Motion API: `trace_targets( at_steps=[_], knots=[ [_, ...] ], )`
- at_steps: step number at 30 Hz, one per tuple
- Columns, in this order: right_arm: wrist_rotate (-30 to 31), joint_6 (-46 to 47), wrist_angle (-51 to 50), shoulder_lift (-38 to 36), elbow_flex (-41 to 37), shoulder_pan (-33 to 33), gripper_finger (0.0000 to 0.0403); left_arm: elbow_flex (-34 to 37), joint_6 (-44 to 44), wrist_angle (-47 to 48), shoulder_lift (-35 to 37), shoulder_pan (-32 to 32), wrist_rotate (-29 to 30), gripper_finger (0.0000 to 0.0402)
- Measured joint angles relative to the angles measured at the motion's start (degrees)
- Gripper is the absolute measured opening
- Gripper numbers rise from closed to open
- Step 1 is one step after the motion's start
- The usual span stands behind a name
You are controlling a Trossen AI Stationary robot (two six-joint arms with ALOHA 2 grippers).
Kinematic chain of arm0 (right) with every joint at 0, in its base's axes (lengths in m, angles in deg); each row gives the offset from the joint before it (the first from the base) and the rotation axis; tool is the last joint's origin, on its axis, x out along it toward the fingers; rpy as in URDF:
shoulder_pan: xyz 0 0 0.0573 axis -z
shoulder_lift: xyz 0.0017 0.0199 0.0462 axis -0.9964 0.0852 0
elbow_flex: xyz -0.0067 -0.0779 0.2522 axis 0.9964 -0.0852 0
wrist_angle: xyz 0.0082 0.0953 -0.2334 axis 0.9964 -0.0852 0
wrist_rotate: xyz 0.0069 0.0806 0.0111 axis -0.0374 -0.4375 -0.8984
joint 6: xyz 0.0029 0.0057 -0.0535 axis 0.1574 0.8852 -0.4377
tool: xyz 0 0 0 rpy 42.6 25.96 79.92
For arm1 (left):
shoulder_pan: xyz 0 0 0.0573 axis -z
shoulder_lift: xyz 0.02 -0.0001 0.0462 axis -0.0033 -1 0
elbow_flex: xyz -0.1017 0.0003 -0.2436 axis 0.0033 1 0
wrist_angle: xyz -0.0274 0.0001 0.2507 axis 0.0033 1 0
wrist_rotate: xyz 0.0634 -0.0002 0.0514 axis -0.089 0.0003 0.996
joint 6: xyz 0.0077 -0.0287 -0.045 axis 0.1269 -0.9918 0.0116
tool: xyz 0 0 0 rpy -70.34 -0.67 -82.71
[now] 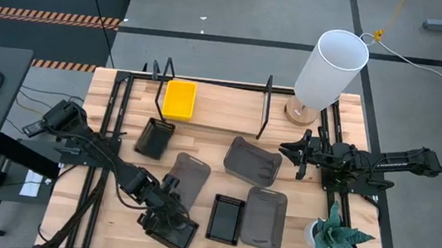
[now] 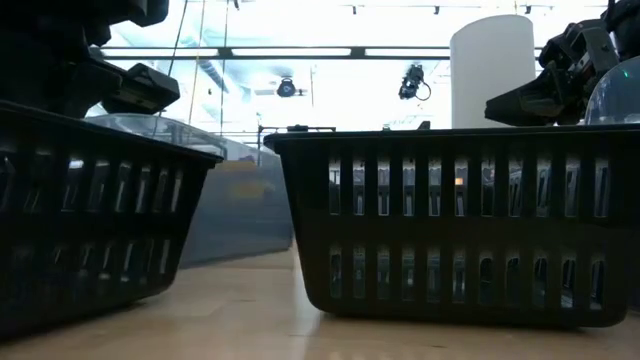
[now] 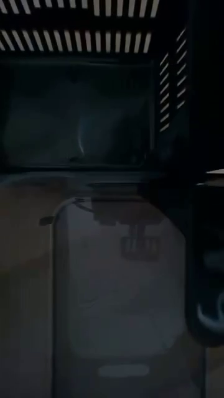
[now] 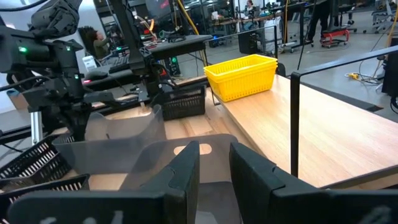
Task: Stack baskets on shelf by color
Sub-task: Stack the bottom left light black bin on the top light black bin
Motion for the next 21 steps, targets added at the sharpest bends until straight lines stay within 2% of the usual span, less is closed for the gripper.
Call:
trace_targets(
  at_steps=[7, 15, 21],
  knots=[
    [0.0, 0.0, 0.0, 0.0, 0.0, 0.0, 0.0093, -3.0, -1.2, 1.2, 0.0, 0.0, 0.0, 0.0058],
    [0.0, 0.0, 0.0, 0.0, 0.0, 0.0, 0.0093, -3.2, -1.5, 1.8, 0.0, -0.1, 0.2, 0.0108],
    [0.0, 0.0, 0.0, 0.0, 0.0, 0.0, 0.0093, -3.2, -2.6, 1.7, 0.0, -0.7, 1.1, 0.0115]
  ],
)
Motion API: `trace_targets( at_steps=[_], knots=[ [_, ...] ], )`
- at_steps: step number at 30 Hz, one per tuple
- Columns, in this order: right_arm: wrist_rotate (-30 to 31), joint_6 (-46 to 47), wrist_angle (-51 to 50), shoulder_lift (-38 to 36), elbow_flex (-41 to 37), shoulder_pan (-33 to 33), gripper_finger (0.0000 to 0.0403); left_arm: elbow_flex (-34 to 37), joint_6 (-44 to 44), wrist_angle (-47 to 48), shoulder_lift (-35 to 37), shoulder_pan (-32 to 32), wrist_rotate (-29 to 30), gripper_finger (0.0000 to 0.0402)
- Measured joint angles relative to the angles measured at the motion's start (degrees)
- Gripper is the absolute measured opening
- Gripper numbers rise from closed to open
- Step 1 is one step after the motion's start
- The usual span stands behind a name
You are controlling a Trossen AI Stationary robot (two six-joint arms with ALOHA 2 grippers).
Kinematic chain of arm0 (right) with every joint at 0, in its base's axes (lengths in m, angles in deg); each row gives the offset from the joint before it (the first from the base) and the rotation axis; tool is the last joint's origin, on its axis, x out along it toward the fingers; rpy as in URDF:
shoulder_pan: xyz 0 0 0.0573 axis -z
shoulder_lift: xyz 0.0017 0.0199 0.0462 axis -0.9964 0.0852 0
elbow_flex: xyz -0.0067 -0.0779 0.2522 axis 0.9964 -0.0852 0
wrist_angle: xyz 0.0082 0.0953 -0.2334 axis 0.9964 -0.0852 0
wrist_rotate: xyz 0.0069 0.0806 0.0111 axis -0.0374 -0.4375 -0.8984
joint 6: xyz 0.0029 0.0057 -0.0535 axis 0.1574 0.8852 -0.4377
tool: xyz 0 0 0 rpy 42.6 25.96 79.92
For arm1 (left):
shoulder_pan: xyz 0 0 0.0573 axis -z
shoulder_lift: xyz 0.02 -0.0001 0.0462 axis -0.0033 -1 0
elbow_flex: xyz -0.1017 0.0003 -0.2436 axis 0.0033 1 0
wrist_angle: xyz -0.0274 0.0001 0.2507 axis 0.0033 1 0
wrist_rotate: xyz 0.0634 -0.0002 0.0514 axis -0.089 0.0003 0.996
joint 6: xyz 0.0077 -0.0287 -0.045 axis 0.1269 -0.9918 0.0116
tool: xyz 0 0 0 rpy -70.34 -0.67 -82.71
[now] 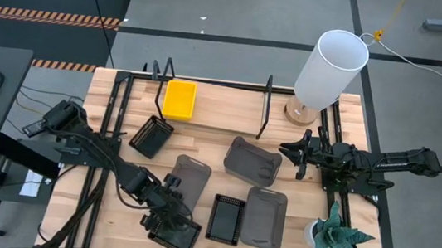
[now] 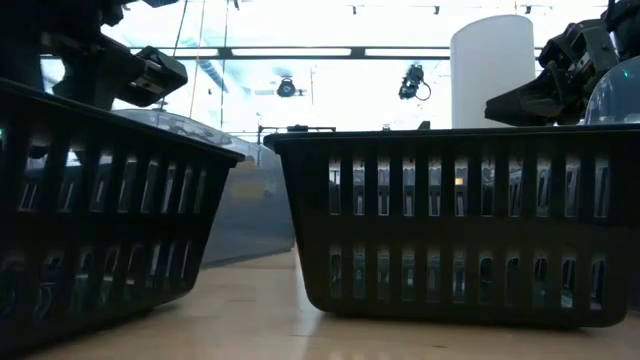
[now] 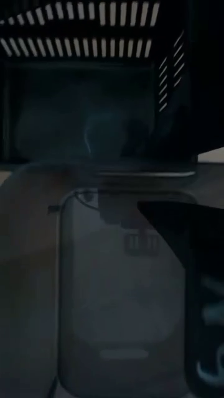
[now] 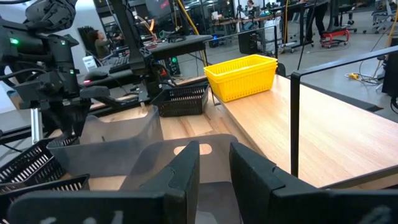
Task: Stack baskets on shelf by color
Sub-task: Stack the bottom left light black bin on the top light black bin
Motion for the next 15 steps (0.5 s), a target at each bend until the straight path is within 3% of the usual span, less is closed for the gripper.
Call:
trace_targets(
  at_steps=[3, 8, 15],
  knots=[
    [0.0, 0.0, 0.0, 0.0, 0.0, 0.0, 0.0093, 0.0, -0.1, 0.0, 0.0, 0.0, 0.8, 0.0095],
    [0.0, 0.0, 0.0, 0.0, 0.0, 0.0, 0.0093, 0.0, 0.2, 0.0, 0.0, 0.0, 3.1, 0.0015],
    [0.0, 0.0, 0.0, 0.0, 0.0, 0.0, 0.0093, -4.2, 6.1, 7.6, 0.0, -0.1, 4.7, 0.0007]
  ],
)
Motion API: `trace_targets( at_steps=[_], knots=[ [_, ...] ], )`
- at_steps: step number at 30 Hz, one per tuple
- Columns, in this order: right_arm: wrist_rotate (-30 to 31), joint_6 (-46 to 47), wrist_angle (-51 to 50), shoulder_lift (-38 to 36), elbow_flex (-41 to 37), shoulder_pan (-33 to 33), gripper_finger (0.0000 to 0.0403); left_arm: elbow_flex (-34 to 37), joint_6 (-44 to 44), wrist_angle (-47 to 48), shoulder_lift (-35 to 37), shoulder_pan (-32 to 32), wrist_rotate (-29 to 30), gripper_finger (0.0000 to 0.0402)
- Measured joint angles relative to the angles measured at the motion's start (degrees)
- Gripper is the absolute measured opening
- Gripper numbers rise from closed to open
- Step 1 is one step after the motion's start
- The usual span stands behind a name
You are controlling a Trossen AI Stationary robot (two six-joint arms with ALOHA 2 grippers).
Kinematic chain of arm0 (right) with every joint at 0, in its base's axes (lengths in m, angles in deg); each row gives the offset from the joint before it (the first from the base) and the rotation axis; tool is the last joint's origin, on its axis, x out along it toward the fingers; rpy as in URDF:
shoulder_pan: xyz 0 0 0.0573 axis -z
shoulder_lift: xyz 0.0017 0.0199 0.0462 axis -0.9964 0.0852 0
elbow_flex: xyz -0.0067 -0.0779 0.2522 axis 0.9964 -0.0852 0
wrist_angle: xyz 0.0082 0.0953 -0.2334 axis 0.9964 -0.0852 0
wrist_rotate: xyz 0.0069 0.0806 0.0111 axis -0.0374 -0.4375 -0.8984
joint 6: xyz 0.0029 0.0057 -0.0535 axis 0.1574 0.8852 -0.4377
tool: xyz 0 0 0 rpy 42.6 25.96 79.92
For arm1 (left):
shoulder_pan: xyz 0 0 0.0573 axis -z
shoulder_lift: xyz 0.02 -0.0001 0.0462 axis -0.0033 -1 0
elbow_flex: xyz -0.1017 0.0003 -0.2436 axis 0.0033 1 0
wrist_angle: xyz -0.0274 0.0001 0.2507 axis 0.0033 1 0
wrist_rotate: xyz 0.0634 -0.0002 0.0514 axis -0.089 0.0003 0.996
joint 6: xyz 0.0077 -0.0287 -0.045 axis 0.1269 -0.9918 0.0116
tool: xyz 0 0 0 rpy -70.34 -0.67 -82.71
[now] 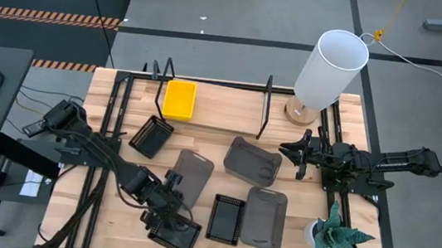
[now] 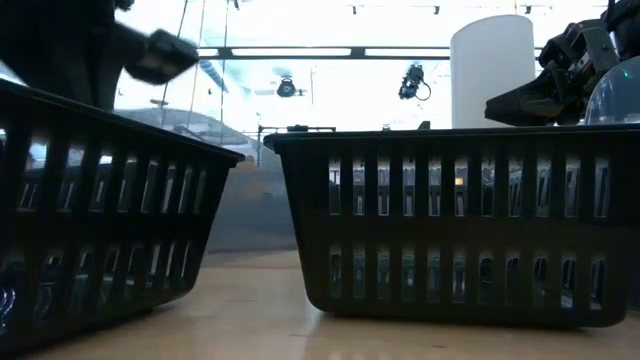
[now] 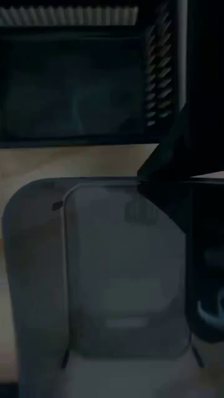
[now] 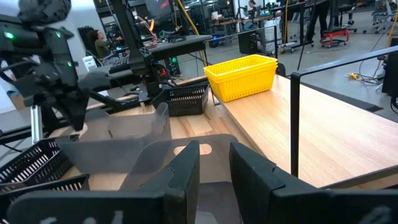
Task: Stack baskets on shelf by color
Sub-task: Stack the bottom left light black bin on the top light black bin
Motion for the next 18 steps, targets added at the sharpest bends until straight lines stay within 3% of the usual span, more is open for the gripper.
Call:
trace_targets(
  at_steps=[12, 18],
  knots=[
    [0.0, 0.0, 0.0, 0.0, 0.0, 0.0, 0.0093, -15.3, 23.4, 20.9, 0.0, -0.3, 13.5, 0.0007],
    [0.0, 0.0, 0.0, 0.0, 0.0, 0.0, 0.0093, -16.3, 46.0, 20.9, 0.0, -3.5, 19.7, 0.0007]
  ],
)
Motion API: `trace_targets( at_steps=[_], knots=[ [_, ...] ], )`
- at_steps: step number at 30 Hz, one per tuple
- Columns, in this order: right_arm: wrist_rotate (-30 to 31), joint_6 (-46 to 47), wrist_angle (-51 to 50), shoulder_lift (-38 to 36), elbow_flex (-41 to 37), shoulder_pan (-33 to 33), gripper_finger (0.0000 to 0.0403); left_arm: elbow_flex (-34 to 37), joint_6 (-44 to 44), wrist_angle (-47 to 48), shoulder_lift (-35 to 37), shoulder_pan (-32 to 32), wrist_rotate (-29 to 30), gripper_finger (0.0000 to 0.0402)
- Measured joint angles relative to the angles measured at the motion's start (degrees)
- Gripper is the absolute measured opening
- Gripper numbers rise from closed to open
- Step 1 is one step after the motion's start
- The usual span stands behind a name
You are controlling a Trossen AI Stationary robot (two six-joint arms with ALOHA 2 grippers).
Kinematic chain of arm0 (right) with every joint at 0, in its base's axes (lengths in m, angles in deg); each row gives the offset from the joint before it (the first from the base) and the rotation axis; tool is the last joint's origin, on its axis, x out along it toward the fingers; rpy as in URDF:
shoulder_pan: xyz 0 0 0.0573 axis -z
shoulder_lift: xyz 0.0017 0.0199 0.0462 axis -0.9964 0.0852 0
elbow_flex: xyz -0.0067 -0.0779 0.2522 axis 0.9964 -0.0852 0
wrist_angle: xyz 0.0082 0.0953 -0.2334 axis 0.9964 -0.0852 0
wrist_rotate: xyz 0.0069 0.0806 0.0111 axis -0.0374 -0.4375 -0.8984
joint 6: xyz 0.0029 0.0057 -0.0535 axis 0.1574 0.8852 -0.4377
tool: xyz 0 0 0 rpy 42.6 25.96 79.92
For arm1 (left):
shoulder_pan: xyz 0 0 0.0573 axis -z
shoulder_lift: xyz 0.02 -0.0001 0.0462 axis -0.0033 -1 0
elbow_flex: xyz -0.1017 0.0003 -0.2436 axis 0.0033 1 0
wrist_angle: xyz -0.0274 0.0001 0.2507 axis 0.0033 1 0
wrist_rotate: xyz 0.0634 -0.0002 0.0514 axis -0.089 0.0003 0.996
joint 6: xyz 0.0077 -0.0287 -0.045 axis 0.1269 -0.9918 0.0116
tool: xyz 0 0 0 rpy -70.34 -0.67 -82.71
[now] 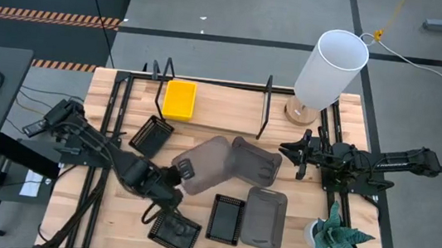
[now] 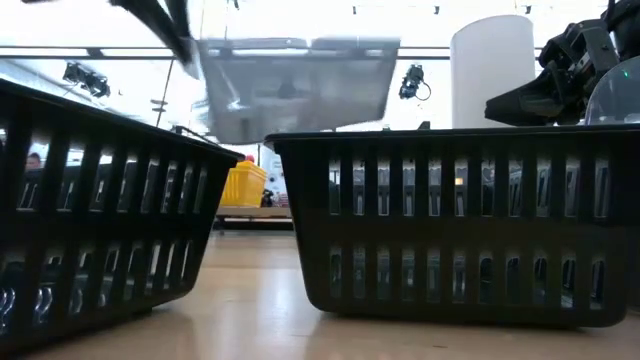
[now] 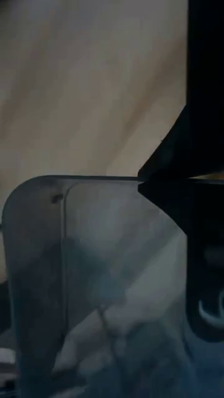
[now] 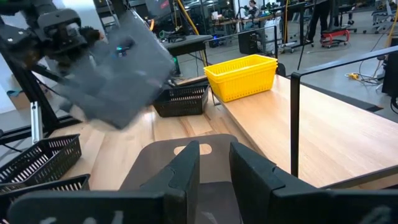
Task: Stack baskets on shelf by color
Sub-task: Stack the bottom left light black bin on the top light black bin
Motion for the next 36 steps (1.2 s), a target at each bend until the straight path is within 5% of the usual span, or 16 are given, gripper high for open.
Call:
trace_targets(
  at_steps=[12, 19, 29, 36],
  knots=[
    [0.0, 0.0, 0.0, 0.0, 0.0, 0.0, 0.0093, 0.0, 36.4, -14.6, 0.0, -11.7, 0.3, 0.0007],
    [0.0, 0.0, 0.0, 0.0, 0.0, 0.0, 0.0093, 0.0, 56.1, -24.6, -0.9, -17.6, -7.1, 0.0007],
    [-0.1, 0.0, 0.3, 0.3, 0.0, 0.0, 0.0093, 0.0, 69.1, -31.5, -6.6, -22.0, -10.6, 0.0006],
    [-0.2, 0.0, 0.3, 0.4, 0.0, 0.0, 0.0093, 0.0, 69.9, -30.2, -7.4, -24.1, -17.3, 0.0006]
  ],
)
